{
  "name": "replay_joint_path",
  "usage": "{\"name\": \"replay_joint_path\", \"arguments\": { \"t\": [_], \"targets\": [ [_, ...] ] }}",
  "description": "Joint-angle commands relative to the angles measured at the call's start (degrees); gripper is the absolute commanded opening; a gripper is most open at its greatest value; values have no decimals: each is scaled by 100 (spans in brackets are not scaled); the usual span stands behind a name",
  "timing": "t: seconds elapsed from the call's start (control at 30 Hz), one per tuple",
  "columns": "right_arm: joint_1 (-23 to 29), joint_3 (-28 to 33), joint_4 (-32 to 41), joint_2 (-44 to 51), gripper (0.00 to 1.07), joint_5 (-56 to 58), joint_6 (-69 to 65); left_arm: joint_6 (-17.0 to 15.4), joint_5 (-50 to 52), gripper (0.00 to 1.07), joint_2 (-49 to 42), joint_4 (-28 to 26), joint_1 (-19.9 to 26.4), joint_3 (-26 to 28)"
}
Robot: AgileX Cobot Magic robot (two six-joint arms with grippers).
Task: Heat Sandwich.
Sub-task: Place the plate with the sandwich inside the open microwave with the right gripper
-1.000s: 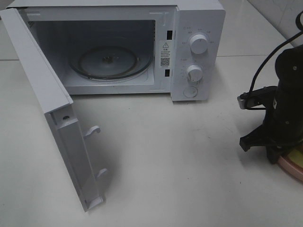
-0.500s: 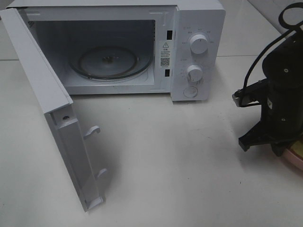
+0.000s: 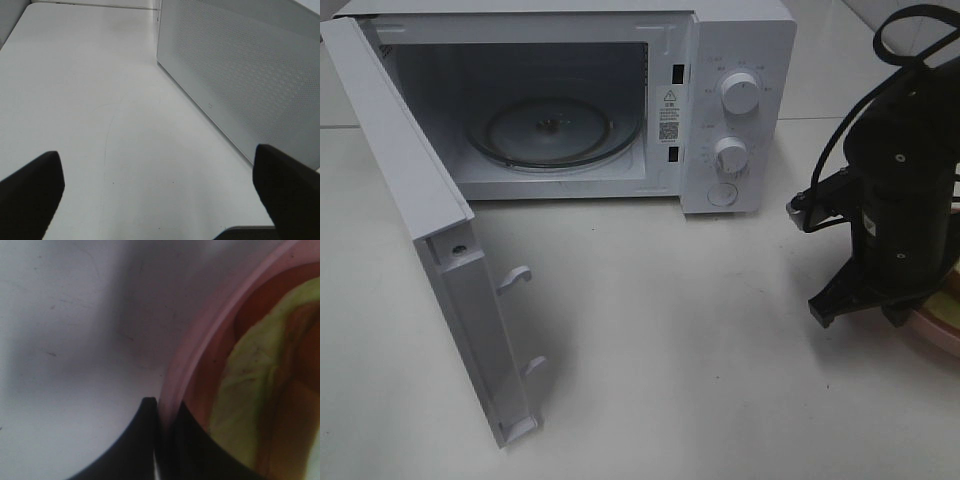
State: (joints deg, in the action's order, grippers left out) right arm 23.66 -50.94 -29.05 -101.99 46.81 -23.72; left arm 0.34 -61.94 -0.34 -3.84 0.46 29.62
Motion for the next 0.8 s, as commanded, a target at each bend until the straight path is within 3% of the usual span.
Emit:
{"name": "replay_joint_path", "arguments": {
  "t": [0.03,0.67,0.8],
  "targets": [
    [103,17,-189,183,0,212,-46,0,74,97,-97,0,-40,-11],
    [1060,17,-166,980,0,733,195,0,74,97,-97,0,-40,-11],
    [1461,17,-132,1278,0,877,321,0,74,97,-97,0,-40,-11]
  ]
}}
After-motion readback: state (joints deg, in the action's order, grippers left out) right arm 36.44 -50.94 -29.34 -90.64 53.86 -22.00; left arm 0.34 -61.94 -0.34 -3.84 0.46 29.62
